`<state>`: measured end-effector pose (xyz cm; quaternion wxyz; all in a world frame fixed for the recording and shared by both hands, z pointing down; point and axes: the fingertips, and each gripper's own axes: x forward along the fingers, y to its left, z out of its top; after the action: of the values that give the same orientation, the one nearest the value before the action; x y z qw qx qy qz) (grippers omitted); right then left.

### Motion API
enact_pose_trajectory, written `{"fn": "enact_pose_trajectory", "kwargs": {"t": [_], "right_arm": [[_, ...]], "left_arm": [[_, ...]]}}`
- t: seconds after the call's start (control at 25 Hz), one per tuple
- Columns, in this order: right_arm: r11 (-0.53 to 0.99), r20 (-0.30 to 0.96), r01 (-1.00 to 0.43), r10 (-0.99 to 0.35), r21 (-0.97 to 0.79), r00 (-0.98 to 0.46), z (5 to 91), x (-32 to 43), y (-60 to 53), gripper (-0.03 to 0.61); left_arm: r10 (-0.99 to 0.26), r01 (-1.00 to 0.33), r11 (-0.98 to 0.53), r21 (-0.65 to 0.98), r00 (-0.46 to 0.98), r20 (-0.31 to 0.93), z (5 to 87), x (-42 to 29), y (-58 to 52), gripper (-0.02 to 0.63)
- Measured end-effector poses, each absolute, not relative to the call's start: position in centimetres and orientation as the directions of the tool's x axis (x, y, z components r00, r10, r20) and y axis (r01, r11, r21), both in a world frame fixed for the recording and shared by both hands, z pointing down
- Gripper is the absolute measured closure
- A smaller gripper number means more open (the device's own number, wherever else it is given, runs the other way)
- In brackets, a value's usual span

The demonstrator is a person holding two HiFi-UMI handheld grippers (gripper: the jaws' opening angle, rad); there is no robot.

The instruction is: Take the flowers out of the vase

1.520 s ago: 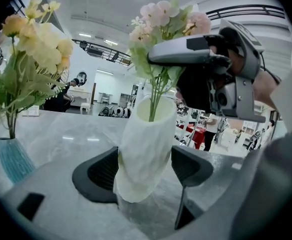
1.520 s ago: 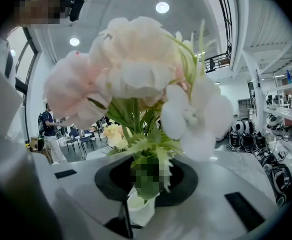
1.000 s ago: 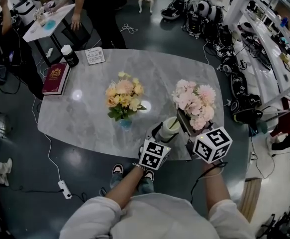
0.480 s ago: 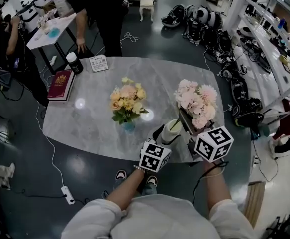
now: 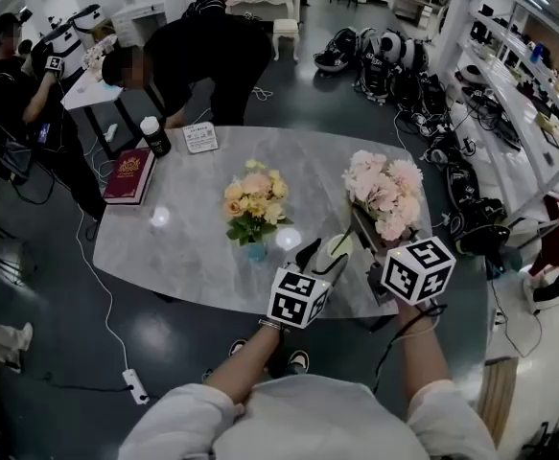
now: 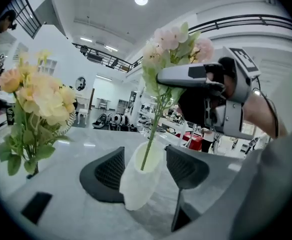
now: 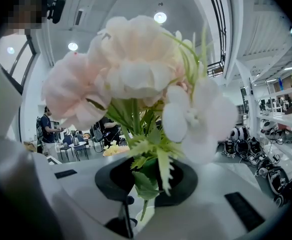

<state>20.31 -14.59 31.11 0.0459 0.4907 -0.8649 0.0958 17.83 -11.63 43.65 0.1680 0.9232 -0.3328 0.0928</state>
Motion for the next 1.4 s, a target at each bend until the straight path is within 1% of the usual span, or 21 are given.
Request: {"fn": "enact_pose_trajectory", "kwargs": {"t": [0.12,0.32,0.52,0.76,0.92,1.08,1.4], "right_arm": [[0.494,0.153,-0.861,-0.848,-0.117,-0.507,29.8,20.6,-14.6,0.512],[0.484,0.118,-0.869,-0.861,-0.101,-0.494,27.3,21.2,-14.8,0.512],[0.469,0.078,-0.878,-0.876,-0.099,-0.477,24.9,22.1,-14.2,0.512],[0.430,0.042,-0.897,-0.899,-0.102,-0.435,23.1,24.3,-12.8,0.512],[0.394,0.041,-0.914,-0.916,-0.101,-0.399,23.0,25.8,-11.7,0.512],[0.353,0.045,-0.929,-0.932,-0.108,-0.360,23.2,27.7,-10.7,0.514],[0.258,0.075,-0.957,-0.960,-0.136,-0.269,25.0,32.0,-8.3,0.518]], "left_arm": [[-0.611,-0.664,-0.713,0.227,0.746,0.264,41.9,17.3,-12.1,0.405],[-0.640,-0.687,-0.694,0.214,0.726,0.253,39.4,16.9,-13.1,0.504],[-0.658,-0.700,-0.685,0.204,0.714,0.240,37.0,16.9,-13.5,0.561],[-0.657,-0.696,-0.692,0.193,0.717,0.231,35.5,17.8,-13.0,0.591],[-0.658,-0.693,-0.694,0.196,0.721,0.219,35.0,18.4,-12.6,0.604],[-0.641,-0.672,-0.713,0.198,0.740,0.203,34.2,19.7,-12.2,0.604],[-0.565,-0.595,-0.775,0.212,0.804,0.187,34.0,24.0,-10.2,0.604]]}}
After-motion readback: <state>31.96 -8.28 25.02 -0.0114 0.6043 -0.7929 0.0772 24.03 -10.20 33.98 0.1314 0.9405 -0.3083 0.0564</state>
